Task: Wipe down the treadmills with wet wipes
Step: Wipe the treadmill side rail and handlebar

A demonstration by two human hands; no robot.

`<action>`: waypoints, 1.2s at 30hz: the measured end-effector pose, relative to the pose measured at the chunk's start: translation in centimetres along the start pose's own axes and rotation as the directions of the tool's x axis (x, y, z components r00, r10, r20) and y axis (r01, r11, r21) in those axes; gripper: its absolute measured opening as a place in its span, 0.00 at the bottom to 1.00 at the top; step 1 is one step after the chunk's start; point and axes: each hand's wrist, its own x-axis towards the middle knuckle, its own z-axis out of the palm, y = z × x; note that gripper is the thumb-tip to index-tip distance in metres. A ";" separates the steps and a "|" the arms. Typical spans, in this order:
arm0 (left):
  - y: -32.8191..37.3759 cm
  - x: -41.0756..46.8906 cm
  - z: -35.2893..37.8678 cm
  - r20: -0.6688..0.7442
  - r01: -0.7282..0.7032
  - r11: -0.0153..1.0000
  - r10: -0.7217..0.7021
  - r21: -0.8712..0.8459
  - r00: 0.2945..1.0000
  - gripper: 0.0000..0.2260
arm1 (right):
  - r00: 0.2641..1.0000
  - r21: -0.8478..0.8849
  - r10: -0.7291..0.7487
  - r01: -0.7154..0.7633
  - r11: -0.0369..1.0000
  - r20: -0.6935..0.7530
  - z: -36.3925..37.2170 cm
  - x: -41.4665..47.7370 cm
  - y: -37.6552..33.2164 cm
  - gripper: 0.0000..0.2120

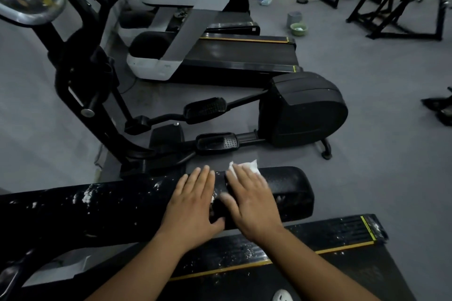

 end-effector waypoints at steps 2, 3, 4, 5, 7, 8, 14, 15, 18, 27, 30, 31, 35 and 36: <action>-0.1 -0.1 0.0 -0.006 -0.006 1.000 0.006 -0.011 1.000 0.47 | 0.993 0.017 -0.112 0.112 0.994 0.043 -1.0 -2.6 1.2 0.32; 0.0 -0.1 0.0 -0.009 -0.007 1.000 0.007 -0.014 1.000 0.47 | 0.992 0.013 -0.120 0.119 0.993 0.039 -1.5 -3.0 2.1 0.30; 0.1 -0.2 0.0 -0.008 -0.003 1.000 0.003 -0.010 1.000 0.47 | 0.996 0.016 -0.088 0.088 0.996 0.013 -1.8 -2.7 2.7 0.28; 0.1 -0.2 -0.1 -0.007 0.000 1.000 0.000 -0.006 1.000 0.47 | 0.999 0.026 -0.022 0.023 0.999 -0.027 -1.9 -1.7 2.9 0.27; 0.2 -0.1 -0.4 0.013 0.000 1.000 0.000 -0.002 1.000 0.47 | 0.984 0.037 0.153 -0.150 0.988 -0.096 -1.3 1.3 1.6 0.28; 0.2 0.0 -0.5 0.026 0.000 1.000 0.000 -0.001 1.000 0.47 | 0.979 0.035 0.180 -0.178 0.983 -0.097 -0.9 2.3 0.3 0.30; -1.9 -1.2 -0.4 0.051 0.005 1.000 -0.006 0.025 0.999 0.48 | 0.990 -0.032 -0.124 0.126 0.991 0.061 0.1 -3.6 -0.1 0.34; -2.2 -1.3 -0.2 0.051 -0.004 0.999 0.002 0.046 0.999 0.48 | 0.993 -0.076 -0.107 0.111 0.991 0.051 0.1 -3.8 1.0 0.33; -2.2 -1.3 0.3 0.047 -0.005 0.998 0.002 0.055 0.999 0.48 | 0.997 -0.091 0.079 -0.081 0.993 -0.027 0.0 -0.9 1.1 0.34; -3.2 -2.1 -0.2 0.007 -0.004 0.999 0.004 0.052 1.000 0.48 | 0.996 -0.102 -0.085 0.088 0.991 0.035 0.0 -3.2 0.8 0.29; -3.1 -2.3 0.0 0.015 0.002 0.998 -0.003 0.061 1.000 0.48 | 0.996 -0.063 0.087 -0.089 0.994 -0.032 0.1 0.5 -0.1 0.30; -3.1 -2.2 0.0 0.027 -0.001 0.998 0.000 0.062 1.000 0.48 | 0.992 -0.069 0.118 -0.120 0.990 -0.035 0.5 1.5 -1.5 0.32; -3.7 -2.2 -0.5 0.047 -0.012 0.999 0.010 0.035 0.999 0.47 | 0.995 -0.058 -0.076 0.080 0.995 0.071 1.7 -1.0 -4.3 0.34; -4.1 -2.5 -0.4 0.045 -0.001 1.000 0.000 0.031 0.999 0.47 | 0.987 -0.064 -0.131 0.137 0.988 0.092 1.4 -2.3 -3.6 0.34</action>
